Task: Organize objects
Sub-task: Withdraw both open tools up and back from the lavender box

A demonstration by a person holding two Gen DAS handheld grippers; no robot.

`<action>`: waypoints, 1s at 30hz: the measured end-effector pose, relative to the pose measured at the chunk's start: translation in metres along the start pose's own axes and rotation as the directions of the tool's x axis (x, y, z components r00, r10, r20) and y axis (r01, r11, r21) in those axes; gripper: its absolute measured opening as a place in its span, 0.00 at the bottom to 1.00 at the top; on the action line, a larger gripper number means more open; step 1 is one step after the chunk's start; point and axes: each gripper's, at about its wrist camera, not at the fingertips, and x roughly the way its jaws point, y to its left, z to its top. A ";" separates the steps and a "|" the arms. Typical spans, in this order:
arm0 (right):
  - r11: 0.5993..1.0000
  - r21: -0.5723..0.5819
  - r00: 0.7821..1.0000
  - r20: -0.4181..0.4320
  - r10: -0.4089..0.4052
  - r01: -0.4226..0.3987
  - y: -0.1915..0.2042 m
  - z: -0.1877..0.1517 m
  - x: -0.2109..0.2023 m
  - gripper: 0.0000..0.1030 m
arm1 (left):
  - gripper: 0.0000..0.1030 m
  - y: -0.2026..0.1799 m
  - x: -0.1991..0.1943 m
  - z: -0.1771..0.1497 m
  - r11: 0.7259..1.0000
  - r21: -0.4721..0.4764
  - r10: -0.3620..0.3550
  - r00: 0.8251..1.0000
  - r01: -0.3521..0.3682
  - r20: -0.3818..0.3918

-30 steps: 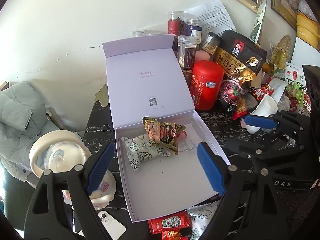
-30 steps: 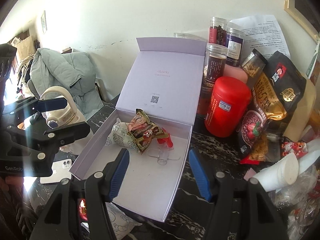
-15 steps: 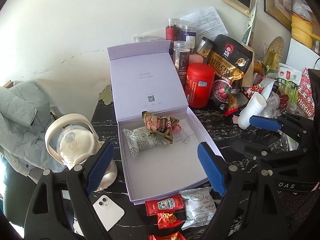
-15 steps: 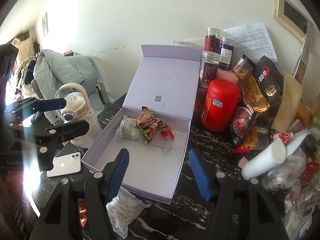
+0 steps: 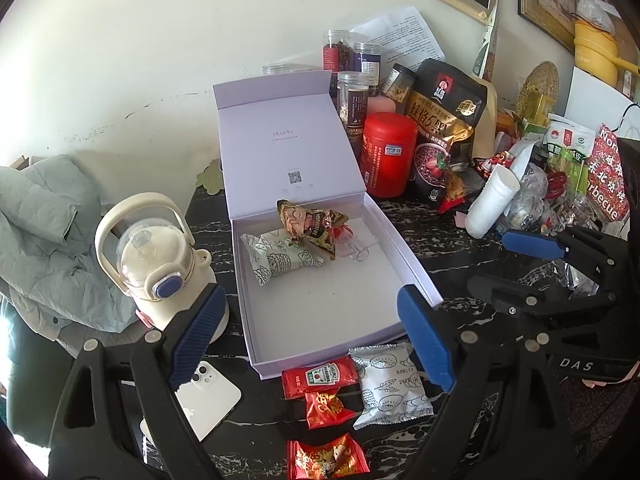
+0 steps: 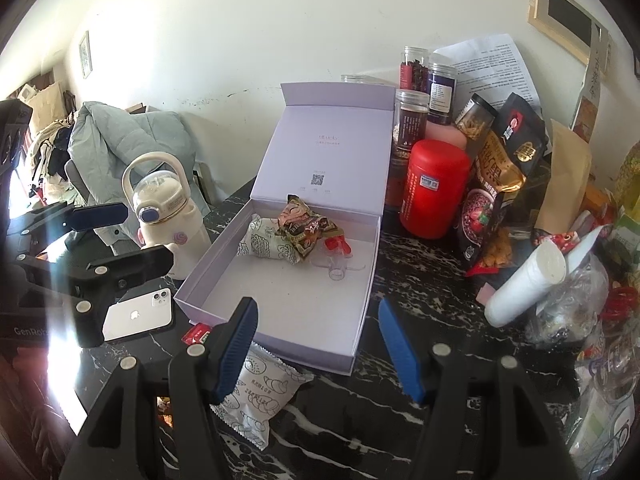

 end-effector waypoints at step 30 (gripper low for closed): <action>0.999 0.039 0.990 -0.133 0.040 -0.035 0.023 -0.088 0.020 0.62 | 0.85 -0.002 0.021 -0.092 0.999 -0.028 -0.030 0.985 0.025 -0.169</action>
